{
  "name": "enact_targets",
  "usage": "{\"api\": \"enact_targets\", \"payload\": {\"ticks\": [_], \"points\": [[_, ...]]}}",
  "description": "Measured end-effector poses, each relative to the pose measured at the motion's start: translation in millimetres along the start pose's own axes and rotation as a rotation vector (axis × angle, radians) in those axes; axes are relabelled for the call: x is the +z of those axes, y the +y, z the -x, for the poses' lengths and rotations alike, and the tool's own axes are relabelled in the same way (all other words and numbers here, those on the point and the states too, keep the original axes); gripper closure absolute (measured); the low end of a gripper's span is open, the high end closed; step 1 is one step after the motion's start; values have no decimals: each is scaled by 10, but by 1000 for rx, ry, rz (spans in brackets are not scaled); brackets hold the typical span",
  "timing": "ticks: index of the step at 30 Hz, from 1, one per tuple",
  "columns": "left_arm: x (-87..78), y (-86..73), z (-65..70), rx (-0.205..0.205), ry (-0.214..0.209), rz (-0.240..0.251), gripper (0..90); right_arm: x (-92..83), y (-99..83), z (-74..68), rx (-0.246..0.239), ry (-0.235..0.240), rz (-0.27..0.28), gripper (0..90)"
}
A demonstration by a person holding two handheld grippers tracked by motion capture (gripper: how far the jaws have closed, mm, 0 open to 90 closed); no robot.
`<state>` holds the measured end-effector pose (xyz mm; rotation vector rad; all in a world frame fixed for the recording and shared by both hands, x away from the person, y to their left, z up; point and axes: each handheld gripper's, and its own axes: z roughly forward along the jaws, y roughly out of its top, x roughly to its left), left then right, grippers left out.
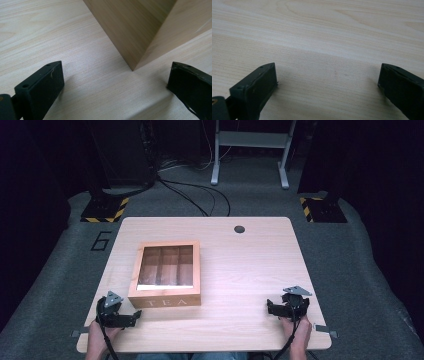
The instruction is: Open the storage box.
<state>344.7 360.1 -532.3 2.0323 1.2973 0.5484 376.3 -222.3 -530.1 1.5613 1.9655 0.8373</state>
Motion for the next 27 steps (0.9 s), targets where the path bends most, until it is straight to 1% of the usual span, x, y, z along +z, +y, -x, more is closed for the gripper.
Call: {"api": "enact_targets", "payload": {"ticks": [11,13,17,18,20,21,22,23,24,25,26,27], "points": [[1,1,2,-2,3,-2,2,0,0,0,0,0,0,17],[10,2,3,-3,4,9,1,0,0,0,0,0,0,17],[8,3,3,-2,6,6,0,0,0,-1,1,0,0,17],[5,3,-2,-6,-2,15,2,-1,0,-1,0,0,0,18],[-5,3,-6,-12,-5,20,2,-1,0,-1,0,0,0,18],[-18,0,-8,-28,-14,52,2,-1,0,-3,2,-1,2,20],[-30,-2,-7,-35,-13,74,4,-1,0,-2,1,-1,1,20],[-30,-2,-7,-35,-13,74,6,-1,0,-2,1,-1,1,20],[-47,-1,-10,-35,-21,94,6,-1,0,-2,0,-1,1,20],[-56,-4,-2,-46,-27,138,17,-1,0,-2,0,1,0,20],[-56,-4,-2,-46,-27,138,20,-1,0,-2,0,1,0,20],[-73,-6,-1,-45,-36,158,20,-2,1,-2,0,0,-1,20]]}}
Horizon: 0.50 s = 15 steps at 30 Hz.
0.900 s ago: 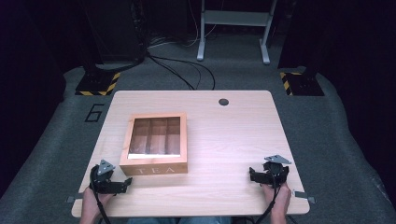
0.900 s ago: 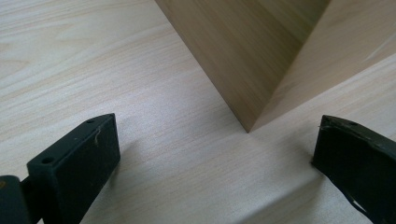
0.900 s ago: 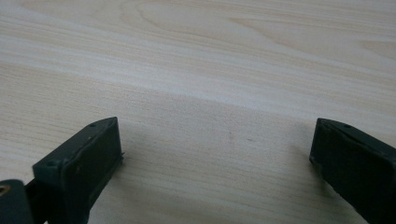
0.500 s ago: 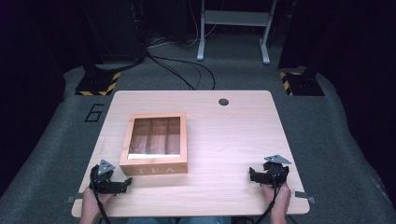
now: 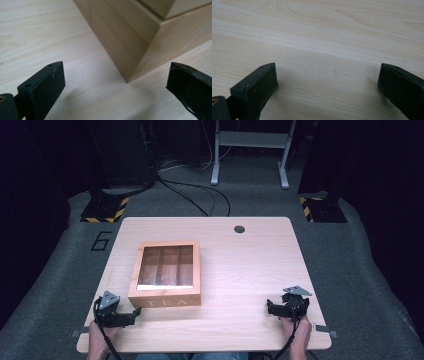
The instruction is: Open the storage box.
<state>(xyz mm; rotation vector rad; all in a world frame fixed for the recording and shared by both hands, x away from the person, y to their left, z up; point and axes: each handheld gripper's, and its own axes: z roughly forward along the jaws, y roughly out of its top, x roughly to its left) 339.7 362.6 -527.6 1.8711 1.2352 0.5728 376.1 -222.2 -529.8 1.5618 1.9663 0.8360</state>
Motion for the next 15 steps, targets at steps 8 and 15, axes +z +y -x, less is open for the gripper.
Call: {"api": "enact_targets", "payload": {"ticks": [8,15], "points": [[-145,-16,-9,-74,-78,195,198,1,-1,0,0,1,2,21],[-180,-5,-2,-68,-132,248,298,1,0,-2,2,-1,2,21]]}}
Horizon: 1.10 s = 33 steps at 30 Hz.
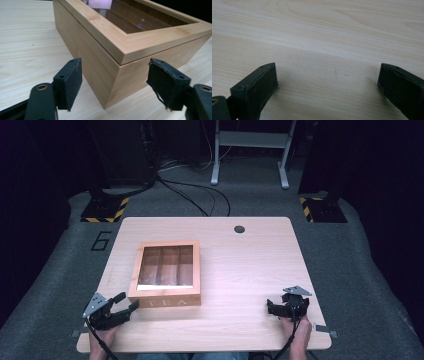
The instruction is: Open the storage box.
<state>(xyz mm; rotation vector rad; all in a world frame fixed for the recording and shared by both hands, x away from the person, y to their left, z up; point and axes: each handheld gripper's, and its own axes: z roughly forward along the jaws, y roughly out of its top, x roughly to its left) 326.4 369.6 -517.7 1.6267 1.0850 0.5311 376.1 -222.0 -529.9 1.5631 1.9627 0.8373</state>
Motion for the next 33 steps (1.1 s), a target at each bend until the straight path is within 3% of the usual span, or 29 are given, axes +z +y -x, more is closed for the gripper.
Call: {"api": "enact_targets", "payload": {"ticks": [4,9,13,18,33], "points": [[9,-6,18,17,-32,7,338,0,0,0,0,0,-1,21],[34,-3,52,38,-11,24,364,0,0,0,0,1,0,21],[41,16,53,59,-12,-7,396,-1,0,0,0,0,0,21],[37,41,55,64,-20,-24,420,0,0,-1,0,0,1,21],[30,36,78,68,-7,-2,419,0,0,-1,-1,0,1,22]]}}
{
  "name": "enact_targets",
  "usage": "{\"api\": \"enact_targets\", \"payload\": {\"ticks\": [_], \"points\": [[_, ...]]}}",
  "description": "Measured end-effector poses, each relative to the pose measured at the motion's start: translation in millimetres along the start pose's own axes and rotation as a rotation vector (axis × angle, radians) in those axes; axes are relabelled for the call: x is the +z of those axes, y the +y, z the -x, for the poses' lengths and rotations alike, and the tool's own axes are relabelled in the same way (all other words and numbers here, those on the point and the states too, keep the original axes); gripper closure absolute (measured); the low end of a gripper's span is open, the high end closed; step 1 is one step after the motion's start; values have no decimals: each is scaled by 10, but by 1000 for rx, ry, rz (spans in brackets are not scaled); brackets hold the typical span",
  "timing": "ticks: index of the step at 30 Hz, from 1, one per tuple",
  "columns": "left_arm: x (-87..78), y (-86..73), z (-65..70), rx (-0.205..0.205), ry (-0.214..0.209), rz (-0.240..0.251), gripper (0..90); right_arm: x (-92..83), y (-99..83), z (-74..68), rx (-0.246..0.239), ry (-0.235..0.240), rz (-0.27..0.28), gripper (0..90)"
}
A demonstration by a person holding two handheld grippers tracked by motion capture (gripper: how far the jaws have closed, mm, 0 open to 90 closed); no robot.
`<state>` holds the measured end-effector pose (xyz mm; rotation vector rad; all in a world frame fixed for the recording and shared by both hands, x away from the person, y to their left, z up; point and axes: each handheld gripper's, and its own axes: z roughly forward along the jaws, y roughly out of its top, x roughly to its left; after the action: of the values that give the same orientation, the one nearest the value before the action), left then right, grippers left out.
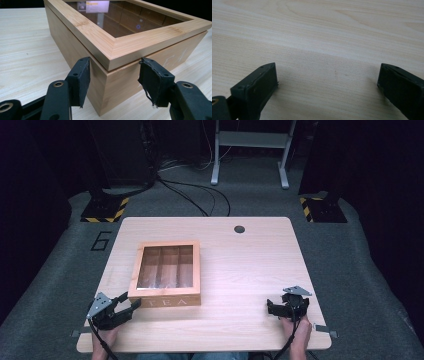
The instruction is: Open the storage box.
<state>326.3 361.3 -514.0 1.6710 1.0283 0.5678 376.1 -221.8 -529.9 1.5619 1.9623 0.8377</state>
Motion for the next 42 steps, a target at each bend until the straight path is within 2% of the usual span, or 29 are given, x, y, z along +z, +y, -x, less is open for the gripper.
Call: {"api": "enact_targets", "payload": {"ticks": [7,12,14,27,29,40,42], "points": [[17,10,24,0,24,29,414,0,0,0,1,0,0,22],[10,37,30,4,22,39,412,0,0,-1,1,0,0,22],[13,56,43,2,28,63,411,0,0,-1,0,0,0,22],[29,161,58,10,48,113,394,-1,-1,-1,-1,1,0,23],[46,175,65,10,61,136,386,-1,-1,-1,-1,1,0,24],[91,262,46,6,70,157,348,-1,0,-1,1,1,1,24],[94,268,43,11,77,147,341,-1,-1,-1,0,1,0,24]]}}
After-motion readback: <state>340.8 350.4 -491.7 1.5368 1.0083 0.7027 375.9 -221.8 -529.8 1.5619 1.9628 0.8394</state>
